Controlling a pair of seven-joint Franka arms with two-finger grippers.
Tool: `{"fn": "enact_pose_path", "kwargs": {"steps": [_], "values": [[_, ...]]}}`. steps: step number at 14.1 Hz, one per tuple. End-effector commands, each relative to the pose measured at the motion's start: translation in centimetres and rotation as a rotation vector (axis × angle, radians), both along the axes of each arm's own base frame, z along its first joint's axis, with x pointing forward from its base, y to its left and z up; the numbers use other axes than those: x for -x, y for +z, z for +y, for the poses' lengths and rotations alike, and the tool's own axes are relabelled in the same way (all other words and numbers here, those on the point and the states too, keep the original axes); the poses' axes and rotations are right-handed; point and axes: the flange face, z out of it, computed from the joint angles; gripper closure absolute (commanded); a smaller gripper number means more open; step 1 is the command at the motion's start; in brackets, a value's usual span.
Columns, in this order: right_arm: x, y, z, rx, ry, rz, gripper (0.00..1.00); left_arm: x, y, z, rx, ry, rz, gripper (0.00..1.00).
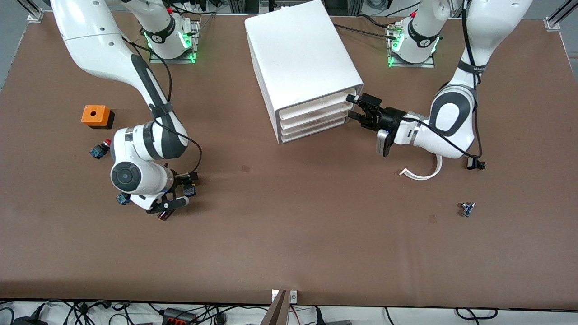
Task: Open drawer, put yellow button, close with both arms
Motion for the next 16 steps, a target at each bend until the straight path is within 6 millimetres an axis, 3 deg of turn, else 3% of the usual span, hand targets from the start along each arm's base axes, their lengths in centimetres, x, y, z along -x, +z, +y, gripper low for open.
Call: {"fn": "enact_pose_path", "kwargs": {"steps": [1,5,6,8,11,14,16], "values": [[-0.7,-0.8,0.8,-0.024,0.011,-0.017,0.00,1.9,-1.4,-1.5,0.052,0.010,-0.012,0.29],[-0.8,-1.8,0.9,-0.025,0.012,-0.025,0.00,2.6,-2.1,-2.1,0.034,0.010,-0.011,0.66],[-0.7,-2.2,0.9,-0.024,0.012,-0.019,0.00,2.4,-1.9,-2.1,0.034,0.011,-0.019,0.80],[-0.6,-2.4,0.8,-0.022,0.013,-0.015,0.17,1.7,-2.2,-1.6,0.021,0.027,-0.024,0.93],[-0.4,-2.6,0.8,-0.019,0.014,-0.003,0.44,-0.5,-3.2,-1.2,0.016,0.041,-0.026,0.94],[-0.4,-2.5,0.8,-0.019,0.014,-0.002,0.54,-3.4,-4.3,0.2,0.008,0.071,-0.043,0.94],[-0.5,-2.4,0.8,-0.020,0.014,-0.007,0.71,-6.3,-4.9,2.2,-0.034,0.061,-0.091,0.94]]}}
